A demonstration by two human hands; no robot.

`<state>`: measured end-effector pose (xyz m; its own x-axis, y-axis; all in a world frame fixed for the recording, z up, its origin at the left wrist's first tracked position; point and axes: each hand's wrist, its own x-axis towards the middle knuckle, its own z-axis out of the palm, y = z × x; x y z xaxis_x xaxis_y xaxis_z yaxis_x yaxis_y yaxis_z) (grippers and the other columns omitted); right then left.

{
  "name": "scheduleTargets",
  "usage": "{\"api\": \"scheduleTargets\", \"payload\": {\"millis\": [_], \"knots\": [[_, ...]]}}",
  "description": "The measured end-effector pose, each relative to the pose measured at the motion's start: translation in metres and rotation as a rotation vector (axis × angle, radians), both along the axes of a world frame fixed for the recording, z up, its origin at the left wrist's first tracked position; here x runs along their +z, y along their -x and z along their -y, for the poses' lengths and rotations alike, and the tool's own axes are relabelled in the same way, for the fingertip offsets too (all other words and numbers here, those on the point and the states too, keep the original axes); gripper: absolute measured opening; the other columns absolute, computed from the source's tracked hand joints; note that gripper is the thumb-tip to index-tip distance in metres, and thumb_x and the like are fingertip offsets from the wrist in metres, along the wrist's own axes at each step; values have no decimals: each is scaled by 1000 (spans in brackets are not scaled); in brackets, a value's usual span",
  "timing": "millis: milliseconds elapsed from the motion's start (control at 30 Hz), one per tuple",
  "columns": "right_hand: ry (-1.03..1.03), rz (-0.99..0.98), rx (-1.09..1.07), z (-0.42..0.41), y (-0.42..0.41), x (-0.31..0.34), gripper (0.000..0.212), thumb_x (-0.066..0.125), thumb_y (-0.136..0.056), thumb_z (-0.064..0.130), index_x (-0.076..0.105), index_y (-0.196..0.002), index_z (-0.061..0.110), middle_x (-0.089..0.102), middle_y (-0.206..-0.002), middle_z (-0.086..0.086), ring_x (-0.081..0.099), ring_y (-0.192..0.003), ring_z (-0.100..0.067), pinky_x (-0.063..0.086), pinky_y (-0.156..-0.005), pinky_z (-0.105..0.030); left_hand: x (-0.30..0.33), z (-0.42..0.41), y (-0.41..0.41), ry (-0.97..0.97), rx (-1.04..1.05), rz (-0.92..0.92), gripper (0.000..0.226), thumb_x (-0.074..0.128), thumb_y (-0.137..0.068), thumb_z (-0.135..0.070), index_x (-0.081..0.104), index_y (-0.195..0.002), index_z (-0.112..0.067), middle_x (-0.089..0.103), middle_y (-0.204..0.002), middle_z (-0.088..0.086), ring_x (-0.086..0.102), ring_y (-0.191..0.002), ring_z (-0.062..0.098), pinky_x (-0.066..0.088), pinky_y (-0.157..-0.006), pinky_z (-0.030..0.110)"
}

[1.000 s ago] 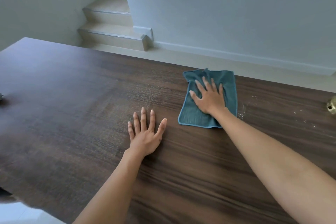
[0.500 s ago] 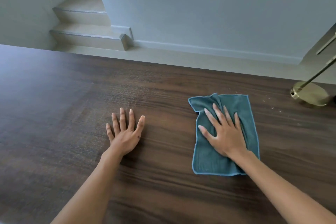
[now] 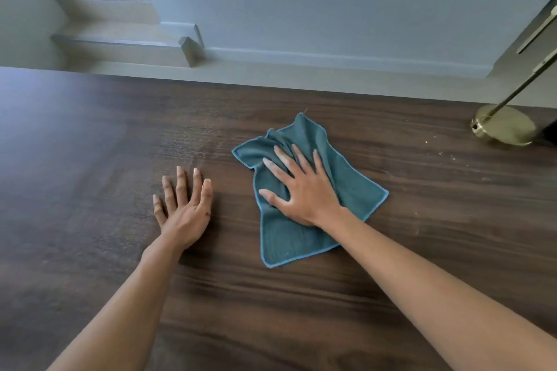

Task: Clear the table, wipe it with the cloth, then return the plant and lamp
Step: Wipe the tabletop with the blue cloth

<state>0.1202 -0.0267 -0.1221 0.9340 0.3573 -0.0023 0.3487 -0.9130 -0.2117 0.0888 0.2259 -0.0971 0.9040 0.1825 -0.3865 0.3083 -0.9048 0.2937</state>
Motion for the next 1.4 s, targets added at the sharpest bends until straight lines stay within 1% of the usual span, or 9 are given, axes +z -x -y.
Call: {"api": "scheduleTargets", "payload": {"millis": [100,233,367,567,800,967,1100,1233,1400], "knots": [[9,-13,-167,43,-2,-1,78,15,-91,81,15,-159,44,5,-170,10,-2,-157,-19,-5,-124,-55,-5,-3,-2,1,-18,0,62,3,-99,-62,-13,-156,-42,-34,-160,-12,-38,-144,16,-23,-117,46],[65,-139,-348,42,-69,5,85,3,-82,88,-1,-157,49,-11,-169,8,-18,-154,-33,-16,-116,-67,-2,3,-7,-19,17,23,60,16,-104,-51,-4,-159,-35,-25,-164,-6,-29,-149,19,-18,-120,46],[85,-131,-185,-15,-86,6,82,4,-85,85,1,-158,47,-11,-170,7,-20,-151,-43,-16,-112,-71,6,31,-24,62,55,83,52,23,-104,-36,18,-156,-30,-2,-166,6,-12,-153,24,-5,-123,48],[48,-112,38,-37,-108,7,74,12,-91,78,7,-158,47,-7,-170,11,-16,-155,-31,-17,-114,-68,-2,79,-32,12,229,79,63,17,-103,-43,-8,-159,-28,-27,-163,7,-30,-148,27,-19,-118,49],[14,-136,-333,57,-183,7,81,9,-89,82,3,-160,42,-10,-170,4,-14,-156,-28,-12,-121,-59,-7,79,-40,-21,244,-11,66,14,-102,-52,-16,-157,-30,-38,-159,5,-38,-144,28,-23,-116,50],[-4,-101,-507,92,-126,2,81,4,-92,78,1,-161,36,-13,-170,2,-15,-155,-31,-10,-120,-62,-6,79,-42,-15,234,-23,67,13,-102,-53,-18,-157,-30,-39,-158,5,-39,-143,30,-23,-116,51],[15,-68,-275,36,-49,3,77,8,-93,75,3,-161,39,-10,-169,8,-19,-152,-41,-15,-116,-68,-6,80,-40,-11,223,0,66,13,-102,-52,-15,-157,-29,-37,-159,6,-38,-144,31,-23,-116,51],[45,-89,30,-12,-81,4,72,12,-93,74,6,-159,45,-6,-170,12,-17,-154,-37,-14,-116,-67,-6,79,-43,-24,224,1,65,14,-103,-52,-14,-157,-30,-36,-159,5,-37,-144,31,-22,-116,51],[41,-129,-44,7,-164,10,72,13,-95,74,8,-160,43,-7,-170,9,-11,-156,-24,-9,-121,-59,-7,77,-41,-28,217,-11,65,14,-102,-52,-14,-157,-31,-36,-159,4,-37,-144,31,-21,-117,51]]}}
